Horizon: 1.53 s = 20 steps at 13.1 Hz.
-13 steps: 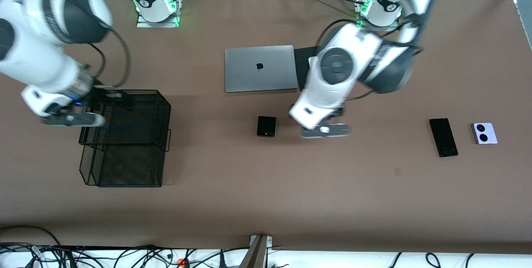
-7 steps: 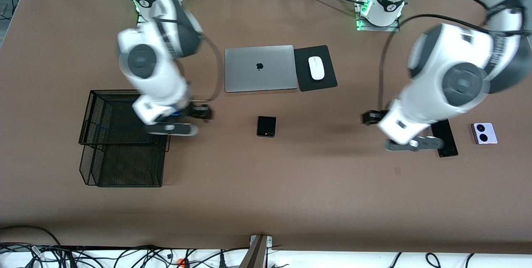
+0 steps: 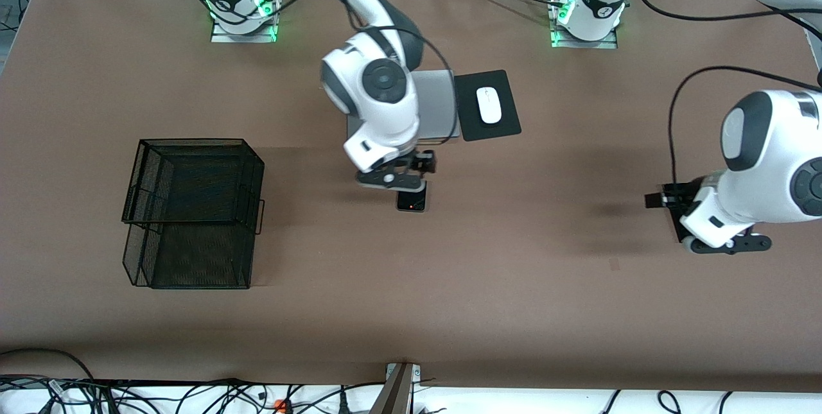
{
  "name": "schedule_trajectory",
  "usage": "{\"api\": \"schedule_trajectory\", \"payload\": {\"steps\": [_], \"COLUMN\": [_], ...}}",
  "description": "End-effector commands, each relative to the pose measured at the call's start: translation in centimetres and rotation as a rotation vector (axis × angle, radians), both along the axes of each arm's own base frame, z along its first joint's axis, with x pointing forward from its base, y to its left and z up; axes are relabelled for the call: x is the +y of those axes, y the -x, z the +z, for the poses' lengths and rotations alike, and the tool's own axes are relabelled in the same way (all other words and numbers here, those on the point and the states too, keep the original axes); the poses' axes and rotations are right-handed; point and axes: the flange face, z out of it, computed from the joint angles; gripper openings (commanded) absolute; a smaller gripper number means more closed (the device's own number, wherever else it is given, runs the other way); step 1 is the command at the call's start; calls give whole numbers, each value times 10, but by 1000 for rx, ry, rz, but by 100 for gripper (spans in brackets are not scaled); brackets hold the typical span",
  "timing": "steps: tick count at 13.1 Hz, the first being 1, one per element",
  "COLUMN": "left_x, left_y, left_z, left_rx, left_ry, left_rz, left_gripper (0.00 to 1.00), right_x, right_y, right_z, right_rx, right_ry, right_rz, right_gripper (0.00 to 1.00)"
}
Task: Place phones with both arms
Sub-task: 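Grasp the flip phone with the right gripper while the left gripper grasps the tall phone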
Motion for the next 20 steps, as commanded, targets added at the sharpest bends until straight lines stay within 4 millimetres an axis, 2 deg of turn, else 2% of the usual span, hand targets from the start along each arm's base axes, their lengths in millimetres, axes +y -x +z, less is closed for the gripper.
{"api": "schedule_trajectory", "payload": {"steps": [1, 2, 3, 6, 8, 12, 14, 16, 20], "left_x": [35, 56, 63, 101, 111, 137, 151, 153, 156], "left_y": [22, 29, 36, 58, 66, 73, 77, 79, 80], "left_z": [-28, -45, -62, -112, -139, -187, -201, -210, -213], "left_rx": [-63, -82, -98, -201, -237, -255, -244, -232, -228], "left_ry": [-65, -64, -59, -29, -16, 8, 16, 22, 24], "left_rz": [-56, -43, -57, -87, -81, -94, -95, -90, -86], "left_gripper": [100, 100, 100, 100, 100, 100, 100, 100, 100], "right_x": [14, 14, 15, 19, 18, 12, 12, 10, 8], "right_y": [-2, -1, -2, -3, -6, -11, -10, -8, -6], "right_z": [-15, -31, -50, -94, -119, -141, -150, -160, -169], "right_rx": [-22, -11, -9, -31, -54, -73, -72, -68, -64], "right_ry": [-1, 11, 16, 11, 14, 26, 27, 30, 32], "right_rz": [-24, -27, -25, -27, -24, -23, -22, -21, -20], "right_gripper": [100, 100, 100, 100, 100, 100, 100, 100, 98]}}
